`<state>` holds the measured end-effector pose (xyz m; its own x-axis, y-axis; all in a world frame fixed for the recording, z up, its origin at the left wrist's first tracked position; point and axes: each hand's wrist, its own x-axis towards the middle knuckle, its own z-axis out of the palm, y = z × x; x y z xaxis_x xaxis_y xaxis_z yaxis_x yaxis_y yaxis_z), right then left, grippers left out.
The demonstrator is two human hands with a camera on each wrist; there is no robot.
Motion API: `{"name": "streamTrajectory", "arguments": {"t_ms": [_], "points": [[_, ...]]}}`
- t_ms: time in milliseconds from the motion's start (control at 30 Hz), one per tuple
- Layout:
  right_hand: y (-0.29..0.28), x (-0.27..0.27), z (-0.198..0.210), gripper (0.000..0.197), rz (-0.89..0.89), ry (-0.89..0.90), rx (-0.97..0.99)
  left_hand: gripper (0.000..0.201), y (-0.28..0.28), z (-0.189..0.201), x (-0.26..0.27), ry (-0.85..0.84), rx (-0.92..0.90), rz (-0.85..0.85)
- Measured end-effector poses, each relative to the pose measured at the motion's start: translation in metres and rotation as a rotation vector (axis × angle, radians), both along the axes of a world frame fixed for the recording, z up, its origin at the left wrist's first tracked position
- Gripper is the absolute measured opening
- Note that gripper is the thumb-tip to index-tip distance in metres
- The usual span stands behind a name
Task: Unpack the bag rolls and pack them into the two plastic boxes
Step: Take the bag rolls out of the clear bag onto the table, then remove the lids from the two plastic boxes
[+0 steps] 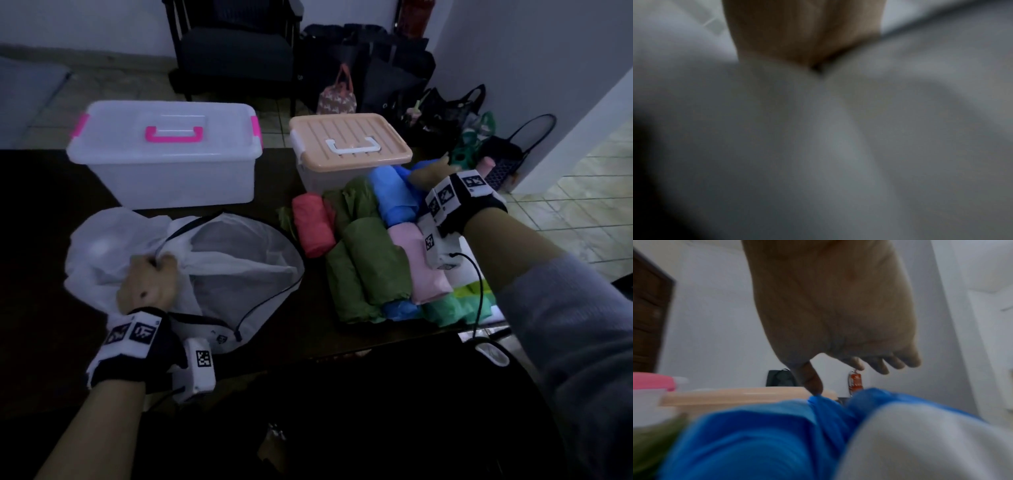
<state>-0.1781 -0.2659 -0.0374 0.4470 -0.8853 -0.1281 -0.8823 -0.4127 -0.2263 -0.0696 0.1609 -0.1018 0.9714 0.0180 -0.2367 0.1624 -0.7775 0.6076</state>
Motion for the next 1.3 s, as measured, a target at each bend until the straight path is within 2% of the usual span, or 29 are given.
{"name": "streamTrajectory", "arguments": {"t_ms": [67,100,167,200,233,267,333,367,400,433,500,533,567,633,733,800,900,933,1000,1067,1100,1200,1300], "points": [[0.043,-0.003,0.025,0.088,-0.074,-0.059,-0.090,0.061,0.002,0.011,-0.004,0.032,-0.019,-0.080],[0.061,-0.004,0.034,0.079,-0.037,-0.094,-0.125,0.072,0.006,0.016,-0.005,0.060,-0.071,-0.161],[0.090,-0.003,0.050,0.074,0.121,-0.154,-0.110,0.110,0.018,0.025,-0.008,0.167,-0.246,-0.363],[0.096,0.007,0.048,0.074,0.200,-0.205,-0.084,0.134,0.026,0.028,-0.009,0.235,-0.254,-0.500],[0.109,0.014,0.049,0.074,0.274,-0.204,-0.059,0.153,0.034,0.030,-0.014,0.305,-0.164,-0.664],[0.124,0.022,0.048,0.074,0.331,-0.213,-0.019,0.161,0.041,0.029,-0.018,0.355,0.006,-0.813],[0.154,0.038,0.039,0.070,0.426,-0.218,0.031,0.153,0.050,0.019,-0.028,0.363,0.329,-0.969],[0.169,0.045,0.035,0.069,0.473,-0.198,0.049,0.147,0.055,0.014,-0.031,0.339,0.384,-0.981],[0.181,0.050,0.030,0.069,0.527,-0.183,0.067,0.137,0.059,0.010,-0.032,0.309,0.364,-0.970],[0.193,0.056,0.025,0.071,0.579,-0.155,0.090,0.115,0.065,0.005,-0.031,0.284,0.273,-0.931],[0.213,0.067,0.015,0.073,0.645,-0.116,0.157,0.040,0.074,0.009,-0.032,0.203,-0.009,-0.740],[0.222,0.072,0.010,0.072,0.672,-0.114,0.184,0.017,0.079,0.010,-0.030,0.148,-0.078,-0.597],[0.230,0.076,0.007,0.071,0.688,-0.119,0.212,0.020,0.085,0.010,-0.025,0.077,-0.095,-0.447],[0.247,0.086,0.000,0.067,0.702,-0.161,0.281,0.031,0.106,0.012,-0.012,-0.017,0.017,-0.182],[0.263,0.087,-0.009,0.059,0.688,-0.207,0.376,0.030,0.129,0.005,0.008,0.013,0.214,0.029],[0.282,0.088,-0.013,0.055,0.711,-0.220,0.401,0.032,0.138,0.006,0.017,0.106,0.349,0.083],[0.320,0.084,-0.020,0.052,0.812,-0.312,0.378,0.033,0.142,0.012,0.026,0.167,0.341,0.120],[0.334,0.081,-0.021,0.051,0.904,-0.368,0.339,0.033,0.141,0.015,0.031,0.186,0.331,0.129],[0.365,0.073,-0.021,0.051,1.210,-0.436,0.182,0.032,0.140,0.020,0.035,0.229,0.341,0.171],[0.396,0.072,-0.023,0.051,1.489,-0.366,0.023,0.029,0.137,0.024,0.033,0.223,0.342,0.199],[0.409,0.074,-0.026,0.050,1.560,-0.302,-0.016,0.028,0.137,0.025,0.031,0.201,0.327,0.207],[0.434,0.090,-0.050,0.050,1.528,-0.117,-0.011,0.028,0.145,0.025,0.029,0.161,0.235,0.205],[0.440,0.104,-0.068,0.050,1.485,0.021,0.047,0.034,0.158,0.027,0.032,0.063,0.042,0.246]]}}
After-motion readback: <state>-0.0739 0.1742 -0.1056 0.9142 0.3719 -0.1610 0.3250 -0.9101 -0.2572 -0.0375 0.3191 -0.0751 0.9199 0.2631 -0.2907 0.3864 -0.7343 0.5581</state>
